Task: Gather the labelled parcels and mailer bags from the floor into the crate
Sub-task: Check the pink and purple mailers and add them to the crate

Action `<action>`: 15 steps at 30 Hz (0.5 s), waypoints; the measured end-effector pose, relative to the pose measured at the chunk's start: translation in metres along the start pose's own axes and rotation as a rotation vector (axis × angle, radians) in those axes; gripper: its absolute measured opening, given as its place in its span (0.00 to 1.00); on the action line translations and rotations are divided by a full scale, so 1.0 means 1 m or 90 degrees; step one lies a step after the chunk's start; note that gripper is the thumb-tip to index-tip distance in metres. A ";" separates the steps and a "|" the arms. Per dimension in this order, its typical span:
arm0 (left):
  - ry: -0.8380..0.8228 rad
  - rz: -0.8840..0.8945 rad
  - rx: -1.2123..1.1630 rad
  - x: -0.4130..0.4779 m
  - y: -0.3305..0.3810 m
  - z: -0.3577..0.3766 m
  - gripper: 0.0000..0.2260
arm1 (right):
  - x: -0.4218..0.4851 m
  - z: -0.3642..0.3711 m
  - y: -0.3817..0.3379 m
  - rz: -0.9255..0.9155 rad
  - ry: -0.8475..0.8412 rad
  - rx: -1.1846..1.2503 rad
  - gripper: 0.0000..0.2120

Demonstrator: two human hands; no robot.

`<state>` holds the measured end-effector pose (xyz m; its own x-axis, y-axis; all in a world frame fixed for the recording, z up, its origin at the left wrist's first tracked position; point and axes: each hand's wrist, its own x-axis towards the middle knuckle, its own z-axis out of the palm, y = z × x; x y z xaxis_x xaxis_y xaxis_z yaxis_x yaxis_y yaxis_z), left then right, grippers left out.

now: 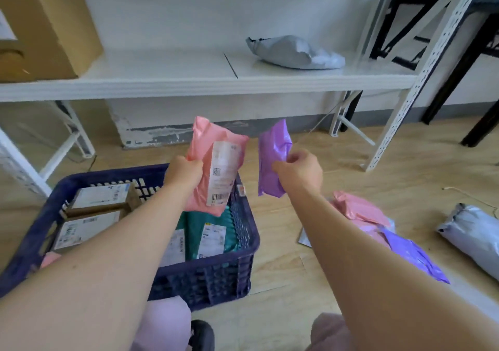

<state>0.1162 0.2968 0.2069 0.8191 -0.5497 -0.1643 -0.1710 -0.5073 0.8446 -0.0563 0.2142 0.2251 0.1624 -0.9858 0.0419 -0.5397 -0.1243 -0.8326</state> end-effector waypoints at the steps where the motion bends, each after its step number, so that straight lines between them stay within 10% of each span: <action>1: 0.045 -0.041 0.006 0.004 -0.010 -0.011 0.13 | -0.005 0.012 -0.004 -0.038 -0.017 -0.029 0.02; 9: 0.128 -0.209 -0.098 0.043 -0.050 -0.069 0.16 | -0.024 0.074 -0.010 -0.543 -0.098 -0.438 0.09; 15: 0.140 -0.258 -0.077 0.068 -0.072 -0.080 0.16 | -0.022 0.114 -0.003 -0.667 -0.177 -0.574 0.20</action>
<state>0.2282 0.3493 0.1756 0.9054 -0.1639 -0.3916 0.2398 -0.5637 0.7904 0.0362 0.2491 0.1634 0.9106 -0.3524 0.2158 -0.3884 -0.9082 0.1558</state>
